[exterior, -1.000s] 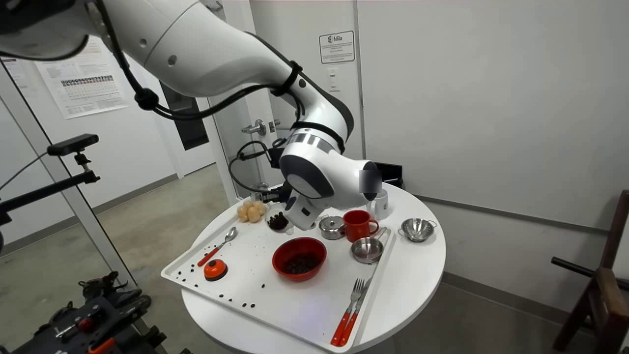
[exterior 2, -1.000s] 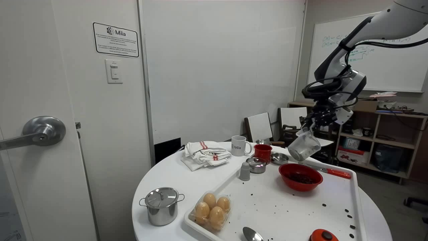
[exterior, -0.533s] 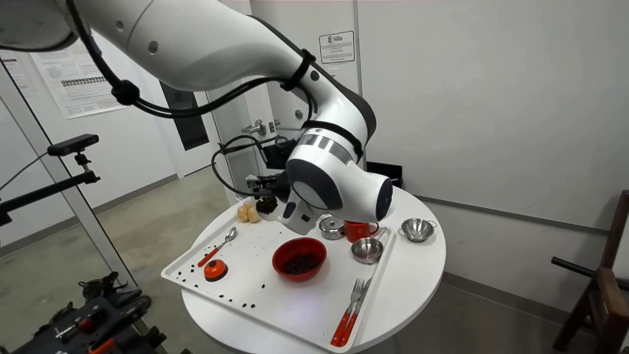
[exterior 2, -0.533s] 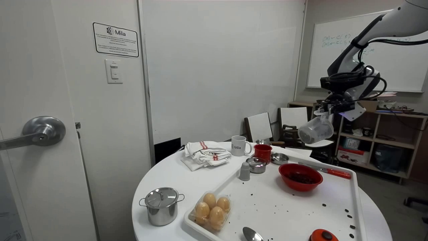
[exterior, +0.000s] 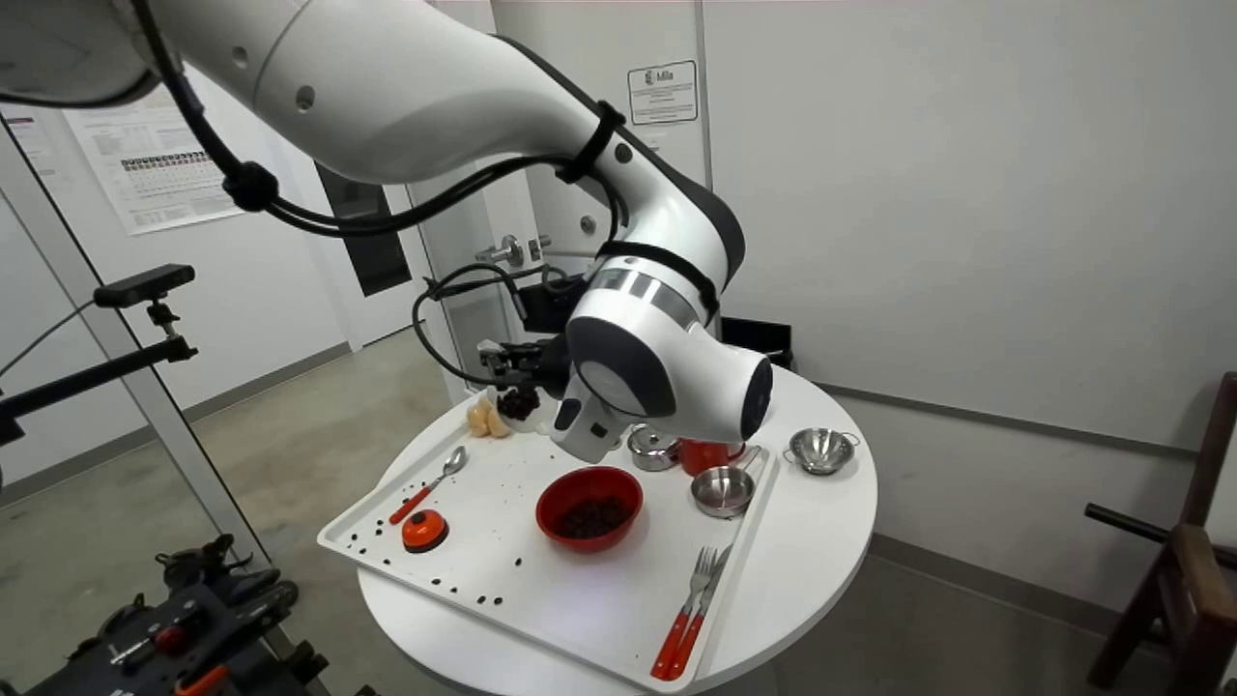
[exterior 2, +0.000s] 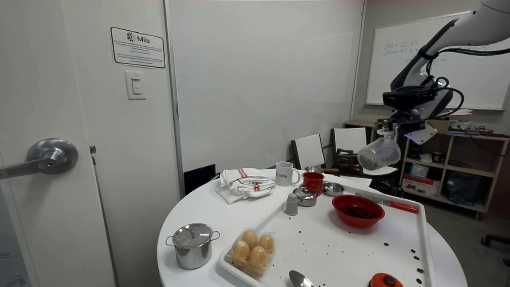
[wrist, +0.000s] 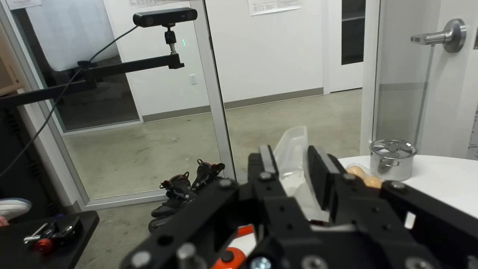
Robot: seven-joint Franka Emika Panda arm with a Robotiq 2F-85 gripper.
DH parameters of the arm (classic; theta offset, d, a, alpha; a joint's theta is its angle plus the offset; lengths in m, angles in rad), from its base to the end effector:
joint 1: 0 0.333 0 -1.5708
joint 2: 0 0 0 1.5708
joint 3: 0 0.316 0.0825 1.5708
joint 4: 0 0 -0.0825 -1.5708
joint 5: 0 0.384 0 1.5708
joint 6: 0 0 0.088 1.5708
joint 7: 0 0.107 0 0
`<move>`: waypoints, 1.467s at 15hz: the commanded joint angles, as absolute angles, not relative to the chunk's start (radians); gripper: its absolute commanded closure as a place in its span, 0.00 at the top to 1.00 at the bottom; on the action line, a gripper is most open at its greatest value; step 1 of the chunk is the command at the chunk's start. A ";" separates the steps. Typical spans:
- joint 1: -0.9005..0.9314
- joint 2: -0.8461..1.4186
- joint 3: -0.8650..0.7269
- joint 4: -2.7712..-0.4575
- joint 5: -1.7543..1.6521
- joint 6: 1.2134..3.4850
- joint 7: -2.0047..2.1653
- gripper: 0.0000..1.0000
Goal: Pour the contents in the clear jug into the red bowl
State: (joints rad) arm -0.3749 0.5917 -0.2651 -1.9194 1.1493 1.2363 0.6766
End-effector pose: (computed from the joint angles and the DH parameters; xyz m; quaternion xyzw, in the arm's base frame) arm 0.4914 -0.2108 0.2100 -0.4598 0.5807 0.4995 0.4494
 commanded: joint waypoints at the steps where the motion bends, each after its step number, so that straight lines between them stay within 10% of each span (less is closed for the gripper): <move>1: -0.320 0.695 -0.241 -1.797 1.168 1.201 0.764 0.09; 22: -0.444 0.981 -0.203 -1.452 1.286 0.848 0.933 0.09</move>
